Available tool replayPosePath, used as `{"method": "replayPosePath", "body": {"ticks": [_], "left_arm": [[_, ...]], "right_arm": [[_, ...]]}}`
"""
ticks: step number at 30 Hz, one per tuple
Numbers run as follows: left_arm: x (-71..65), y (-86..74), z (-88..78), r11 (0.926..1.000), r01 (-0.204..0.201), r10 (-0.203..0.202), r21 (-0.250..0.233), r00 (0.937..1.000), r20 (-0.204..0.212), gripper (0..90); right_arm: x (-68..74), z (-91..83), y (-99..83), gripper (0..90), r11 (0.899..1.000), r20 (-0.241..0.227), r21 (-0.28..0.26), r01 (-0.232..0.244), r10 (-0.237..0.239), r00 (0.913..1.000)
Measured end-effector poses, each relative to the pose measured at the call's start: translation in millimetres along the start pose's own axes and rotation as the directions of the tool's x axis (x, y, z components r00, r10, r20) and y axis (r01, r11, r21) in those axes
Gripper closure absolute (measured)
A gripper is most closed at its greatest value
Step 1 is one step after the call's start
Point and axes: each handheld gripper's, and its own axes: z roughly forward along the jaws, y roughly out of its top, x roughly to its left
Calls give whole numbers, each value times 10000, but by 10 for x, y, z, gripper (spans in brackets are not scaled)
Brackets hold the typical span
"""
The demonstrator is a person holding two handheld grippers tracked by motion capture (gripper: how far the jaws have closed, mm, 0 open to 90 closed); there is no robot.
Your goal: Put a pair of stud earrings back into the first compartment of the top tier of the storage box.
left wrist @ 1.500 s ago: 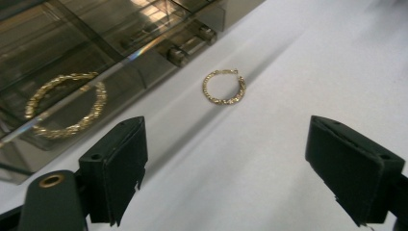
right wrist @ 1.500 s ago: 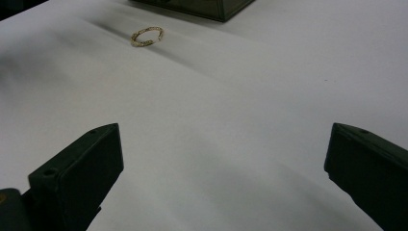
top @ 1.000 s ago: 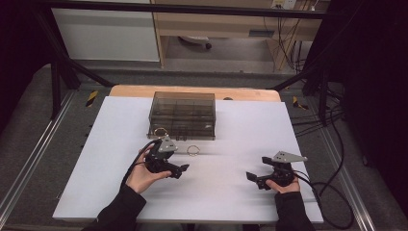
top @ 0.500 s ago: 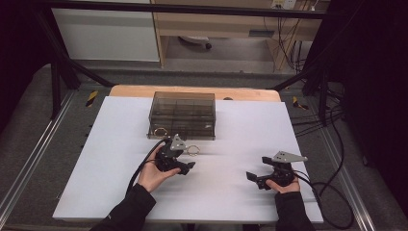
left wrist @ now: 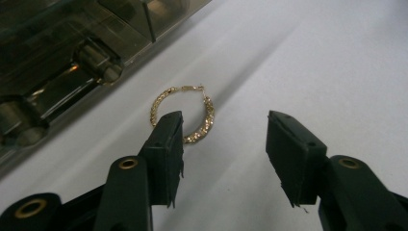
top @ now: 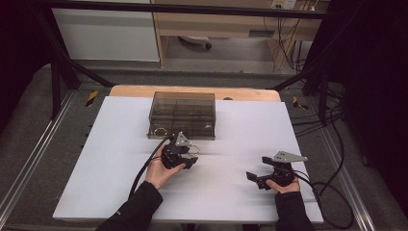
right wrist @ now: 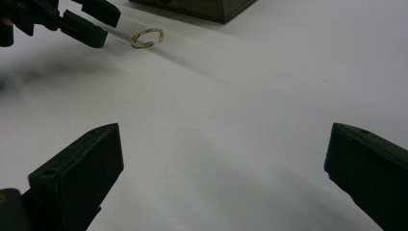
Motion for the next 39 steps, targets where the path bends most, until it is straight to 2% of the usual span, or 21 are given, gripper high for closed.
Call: {"method": "replayPosePath", "body": {"ticks": [13,23,24,27,30,37,38,39], "left_arm": [[46,1,113,10000,-31,31,4,9997,-262,655],[73,-15,187,9998,131,-129,134,9998,-123,734],[89,-11,203,10000,-64,64,19,9999,-88,735],[95,-11,217,10000,-75,75,-2,10000,-23,751],[117,-8,227,9995,-308,308,0,9995,-3,766],[102,-6,233,9998,-211,211,42,9997,-87,804],[88,-9,230,9998,-46,47,177,10000,-86,803],[89,-6,236,9998,-68,69,184,10000,-59,803]], "right_arm": [[1,-1,1,5,10000,-7,-2,-40,40,10000],[2,-2,1,5,10000,-10,-7,-37,37,10000],[1,-2,1,5,10000,-7,-7,-36,36,10000],[0,0,1,5,10000,-5,-4,-30,30,10000],[1,-1,1,5,10000,-8,-3,-42,42,10000],[0,0,1,5,10000,-8,-6,-28,28,10000],[0,0,1,5,10000,-9,-4,-29,29,10000],[0,0,1,5,10000,-10,-6,-28,28,10000]]}}
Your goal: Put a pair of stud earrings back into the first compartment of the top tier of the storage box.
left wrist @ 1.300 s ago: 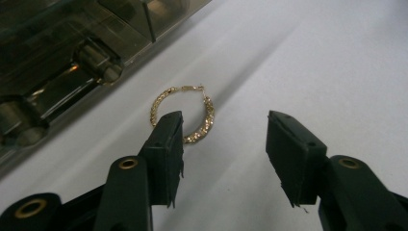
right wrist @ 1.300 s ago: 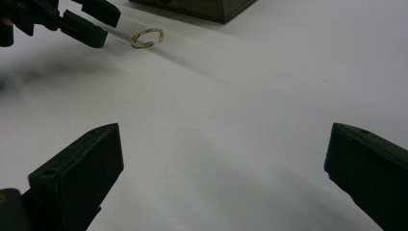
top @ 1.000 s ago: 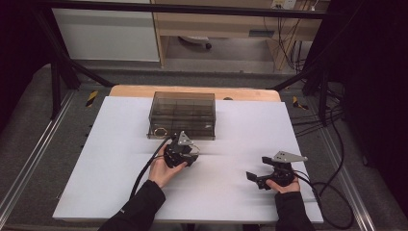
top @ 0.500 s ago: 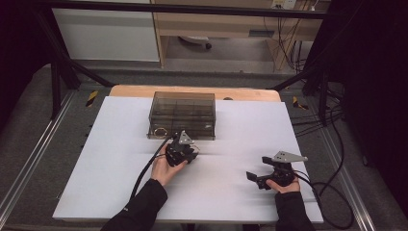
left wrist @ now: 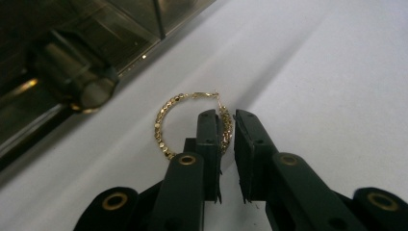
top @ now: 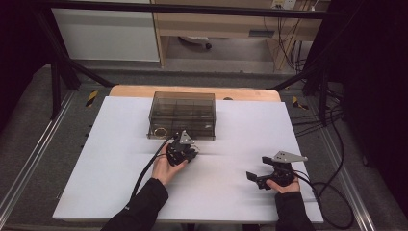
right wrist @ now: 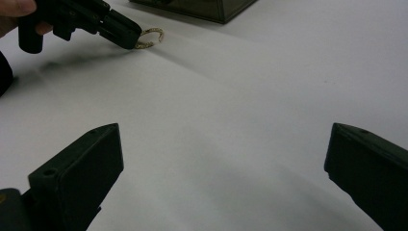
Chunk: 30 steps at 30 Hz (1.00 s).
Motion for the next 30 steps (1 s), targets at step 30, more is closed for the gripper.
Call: {"method": "replayPosePath", "body": {"ticks": [30], "left_arm": [[2,8,2,9996,78,-79,277,10000,10,865]], "right_arm": [[0,-1,1,5,10000,-14,3,-13,13,10000]]}}
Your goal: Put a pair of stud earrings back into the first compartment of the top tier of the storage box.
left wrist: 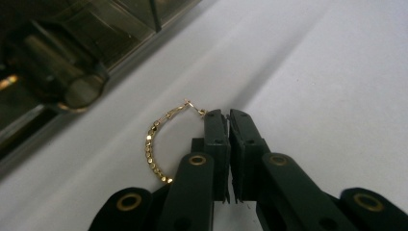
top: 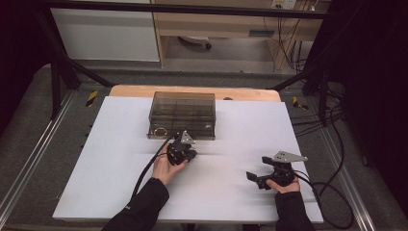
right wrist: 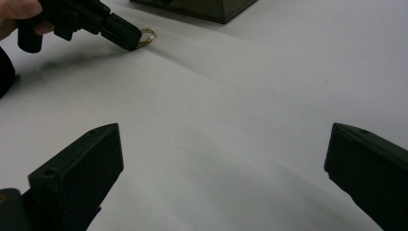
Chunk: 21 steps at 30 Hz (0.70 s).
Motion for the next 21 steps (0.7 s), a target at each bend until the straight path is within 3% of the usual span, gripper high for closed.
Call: {"method": "replayPosePath", "body": {"ticks": [1,3,6,9,21], "left_arm": [[14,5,1,9997,-222,221,-110,9997,-34,865],[9,3,-12,9999,-123,123,-70,9999,-3,865],[23,6,-38,9993,-349,349,-90,9994,-49,865],[-8,-1,-82,10000,20,-20,-41,10000,-47,866],[-43,-8,-233,9998,57,-56,-197,10000,34,865]], "right_arm": [[-3,0,1,5,10000,5,-8,31,-31,10000],[0,0,0,5,10000,2,0,-1,1,10000],[1,0,0,5,10000,0,-1,2,-2,10000],[0,0,0,5,10000,7,-3,0,0,10000],[-1,4,-1,5,10000,3,6,35,-35,10000]]}}
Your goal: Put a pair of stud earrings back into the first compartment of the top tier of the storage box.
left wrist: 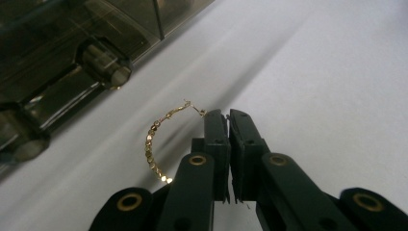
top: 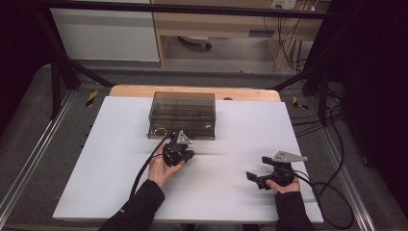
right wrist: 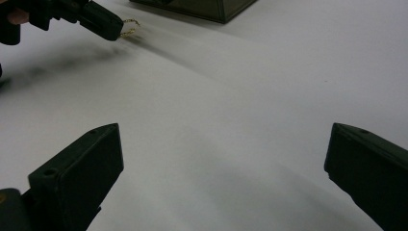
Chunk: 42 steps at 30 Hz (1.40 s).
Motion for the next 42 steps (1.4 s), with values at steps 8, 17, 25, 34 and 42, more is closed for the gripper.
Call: {"method": "replayPosePath", "body": {"ticks": [8,17,25,34,42], "left_arm": [[-13,-28,-106,10000,-51,51,-53,10000,5,865],[-15,-85,-218,9998,-75,77,-184,9999,92,866],[-27,-127,-288,9998,-20,24,-193,9998,215,865],[-48,-162,-382,9997,-68,74,-228,9996,265,865],[-40,-216,-479,9995,18,-10,-327,9997,250,865]], "right_arm": [[1,0,0,5,10000,12,-9,-1,1,10000],[-1,1,0,6,10000,14,10,14,-14,10000],[0,3,-1,5,10000,22,6,14,-14,10000],[0,2,-1,6,10000,23,16,15,-15,10000],[1,2,-2,6,10000,24,4,3,-3,10000]]}}
